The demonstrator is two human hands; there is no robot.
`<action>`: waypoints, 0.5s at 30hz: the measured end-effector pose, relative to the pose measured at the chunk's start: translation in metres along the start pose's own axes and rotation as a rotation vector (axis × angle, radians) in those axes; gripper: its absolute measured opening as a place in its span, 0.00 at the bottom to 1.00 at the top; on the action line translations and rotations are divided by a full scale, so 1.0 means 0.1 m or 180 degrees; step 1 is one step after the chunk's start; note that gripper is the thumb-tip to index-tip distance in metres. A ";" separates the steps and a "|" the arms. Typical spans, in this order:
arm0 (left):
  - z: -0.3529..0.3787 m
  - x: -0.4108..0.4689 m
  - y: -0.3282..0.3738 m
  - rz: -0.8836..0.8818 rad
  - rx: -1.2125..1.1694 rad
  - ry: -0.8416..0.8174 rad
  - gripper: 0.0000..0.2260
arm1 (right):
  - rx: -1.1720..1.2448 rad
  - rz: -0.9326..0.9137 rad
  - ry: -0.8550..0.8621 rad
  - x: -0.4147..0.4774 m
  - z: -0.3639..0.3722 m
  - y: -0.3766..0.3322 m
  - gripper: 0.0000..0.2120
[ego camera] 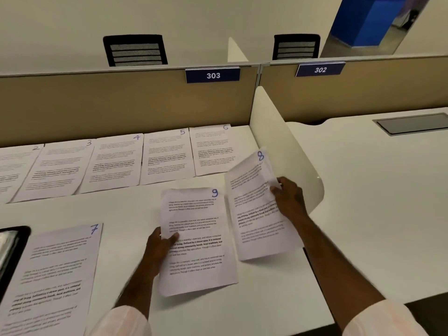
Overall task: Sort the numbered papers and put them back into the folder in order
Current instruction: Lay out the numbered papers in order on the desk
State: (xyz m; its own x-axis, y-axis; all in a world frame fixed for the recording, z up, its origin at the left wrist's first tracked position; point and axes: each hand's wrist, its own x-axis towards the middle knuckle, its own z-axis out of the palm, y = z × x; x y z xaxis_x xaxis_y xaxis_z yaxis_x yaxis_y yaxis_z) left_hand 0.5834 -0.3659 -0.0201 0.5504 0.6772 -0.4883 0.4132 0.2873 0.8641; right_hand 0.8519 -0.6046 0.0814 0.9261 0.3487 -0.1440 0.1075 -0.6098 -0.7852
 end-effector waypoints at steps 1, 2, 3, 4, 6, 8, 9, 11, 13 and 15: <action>0.07 0.01 -0.01 -0.0002 0.0002 -0.0025 0.15 | -0.0019 -0.0119 0.0024 0.02 -0.05 -0.09 0.12; 0.15 0.02 -0.03 0.0000 0.0029 -0.0051 0.14 | -0.0036 -0.0249 0.0069 0.04 -0.11 -0.18 0.10; 0.23 0.04 -0.05 -0.0005 0.0067 -0.0073 0.15 | -0.0052 -0.0355 0.0120 0.06 -0.16 -0.26 0.09; 0.30 0.05 -0.06 -0.0018 0.0120 -0.0093 0.15 | -0.0052 -0.0441 0.0158 0.09 -0.20 -0.34 0.09; 0.47 0.10 -0.12 -0.0030 0.0211 -0.0090 0.15 | 0.0037 -0.0516 0.0173 0.15 -0.27 -0.44 0.10; 0.65 0.13 -0.17 -0.0045 0.0312 -0.0006 0.17 | 0.0305 -0.0514 0.0102 0.21 -0.32 -0.49 0.11; 0.73 0.14 -0.19 -0.0064 0.0357 0.0037 0.18 | 0.0489 -0.0496 0.0028 0.23 -0.33 -0.48 0.12; 0.91 0.06 -0.13 -0.0070 0.0372 0.0079 0.17 | 0.0891 -0.0422 -0.0146 0.25 -0.35 -0.47 0.13; 1.06 -0.03 -0.05 -0.0041 0.0361 0.0129 0.17 | 0.1295 -0.0307 -0.0324 0.25 -0.36 -0.43 0.11; 1.17 -0.08 -0.02 -0.0032 0.0424 0.0157 0.19 | 0.1562 -0.0202 -0.0451 0.25 -0.35 -0.37 0.10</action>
State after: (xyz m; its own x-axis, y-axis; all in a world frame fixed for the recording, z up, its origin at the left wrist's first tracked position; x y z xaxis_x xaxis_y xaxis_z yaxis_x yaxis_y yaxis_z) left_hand 0.6632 -0.4511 -0.0323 0.5107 0.7081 -0.4876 0.5130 0.2041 0.8338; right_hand 0.8833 -0.5978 0.1282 0.8614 0.4881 -0.1403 -0.0519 -0.1902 -0.9804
